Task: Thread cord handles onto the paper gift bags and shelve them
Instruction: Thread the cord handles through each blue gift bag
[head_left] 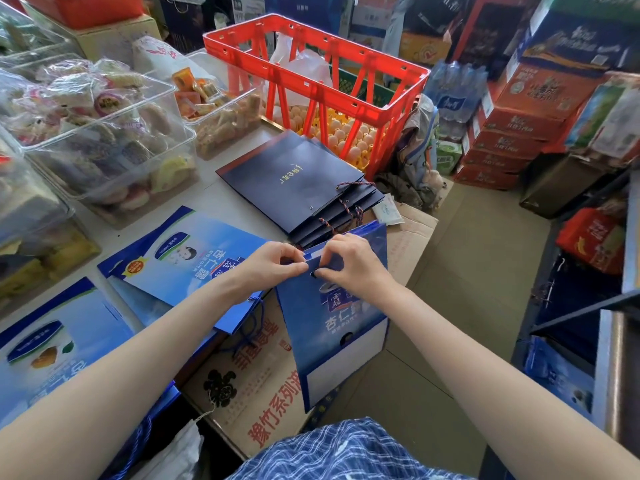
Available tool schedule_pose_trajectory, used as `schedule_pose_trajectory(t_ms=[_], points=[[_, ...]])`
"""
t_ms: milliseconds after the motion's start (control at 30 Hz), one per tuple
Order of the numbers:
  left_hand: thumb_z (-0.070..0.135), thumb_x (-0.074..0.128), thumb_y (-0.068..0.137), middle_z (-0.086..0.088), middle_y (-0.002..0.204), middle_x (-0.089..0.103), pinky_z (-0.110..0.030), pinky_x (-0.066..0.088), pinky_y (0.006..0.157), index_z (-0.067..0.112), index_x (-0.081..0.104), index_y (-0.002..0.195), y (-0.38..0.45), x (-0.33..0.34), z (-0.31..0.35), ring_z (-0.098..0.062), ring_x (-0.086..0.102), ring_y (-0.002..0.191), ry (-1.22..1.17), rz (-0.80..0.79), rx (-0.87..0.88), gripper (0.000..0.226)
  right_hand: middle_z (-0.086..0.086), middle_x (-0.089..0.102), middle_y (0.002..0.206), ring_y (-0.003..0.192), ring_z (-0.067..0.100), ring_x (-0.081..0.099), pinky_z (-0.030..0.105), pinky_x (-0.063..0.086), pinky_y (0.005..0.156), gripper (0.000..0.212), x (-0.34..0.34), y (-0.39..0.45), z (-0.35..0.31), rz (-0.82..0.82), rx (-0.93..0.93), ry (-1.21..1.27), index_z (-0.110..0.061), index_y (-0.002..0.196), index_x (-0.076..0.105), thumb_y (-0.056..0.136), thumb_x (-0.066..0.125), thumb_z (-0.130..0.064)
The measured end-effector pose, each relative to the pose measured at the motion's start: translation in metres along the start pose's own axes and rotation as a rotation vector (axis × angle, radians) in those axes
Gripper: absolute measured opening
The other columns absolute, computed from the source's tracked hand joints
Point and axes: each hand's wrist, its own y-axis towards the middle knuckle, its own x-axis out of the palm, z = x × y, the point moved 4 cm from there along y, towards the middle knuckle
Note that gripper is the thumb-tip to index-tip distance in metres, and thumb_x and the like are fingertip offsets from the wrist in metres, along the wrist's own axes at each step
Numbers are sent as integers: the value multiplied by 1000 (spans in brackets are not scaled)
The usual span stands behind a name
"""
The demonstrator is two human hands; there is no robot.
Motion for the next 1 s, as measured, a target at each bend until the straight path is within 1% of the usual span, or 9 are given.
schedule_pose_trajectory(t_ms=[67, 133, 233, 400, 567, 667, 800, 900, 1000], points=[[25, 67, 77, -5, 99, 58, -22, 38, 73, 19, 56, 73, 2, 4, -2, -17, 52, 85, 186, 22, 74, 13, -4, 55, 77, 80, 18, 46, 37, 39, 78, 17, 0, -1, 0, -10, 37, 30, -3, 73, 62, 74, 76, -13], [21, 75, 70, -5, 100, 55, -24, 35, 75, 13, 55, 76, 4, 8, -2, -20, 51, 92, 352, 143, 191, 23, -4, 53, 77, 80, 16, 44, 35, 37, 75, 17, 0, -4, 0, 13, 70, 52, -3, 73, 61, 75, 75, -13], [17, 80, 69, -9, 107, 56, -31, 38, 83, 5, 57, 72, 2, 9, -1, -23, 50, 99, 403, 290, 271, 26, -5, 52, 77, 79, 14, 43, 31, 35, 73, 17, 1, -7, 1, 19, 82, 59, -7, 72, 59, 75, 74, -12], [21, 82, 66, -12, 106, 59, -41, 42, 83, 3, 63, 70, 3, 16, -8, -29, 53, 96, 551, 325, 337, 27, -5, 53, 78, 80, 13, 44, 33, 39, 75, 18, 4, -10, 2, 36, 61, 54, -10, 71, 57, 75, 75, -12], [48, 69, 67, -7, 101, 61, -38, 37, 81, 8, 59, 67, 0, 18, -19, -23, 54, 91, 511, 372, 436, 41, -4, 53, 76, 77, 15, 44, 32, 36, 72, 23, 10, -11, 4, 15, 16, 70, -12, 69, 54, 74, 76, -11], [51, 58, 70, -5, 97, 61, -37, 38, 77, 9, 57, 65, -2, 18, -28, -13, 47, 85, 453, 409, 469, 43, 2, 60, 80, 79, 14, 46, 25, 36, 72, 18, 12, -11, 3, -68, -5, 112, -8, 73, 57, 75, 75, -10], [41, 56, 75, -4, 100, 61, -33, 34, 77, 15, 52, 72, -6, 18, -38, -12, 43, 85, 455, 338, 524, 26, -7, 63, 74, 70, 5, 55, 16, 43, 68, 5, 3, -6, 7, -146, 158, 317, -12, 83, 67, 84, 69, -16], [37, 58, 78, -4, 102, 59, -31, 34, 80, 27, 42, 77, -9, 19, -33, -14, 45, 88, 493, 310, 590, 19, -11, 61, 66, 59, -1, 51, 12, 35, 58, 16, 5, 5, 1, -259, 220, 169, -11, 88, 74, 89, 61, -20], [28, 67, 76, -4, 103, 59, -33, 37, 84, 25, 43, 76, -8, 16, -29, -20, 51, 92, 506, 314, 611, 24, -1, 68, 78, 72, 9, 54, 23, 43, 65, 20, 8, 12, -6, -414, 334, 137, -14, 96, 75, 91, 58, -23]])
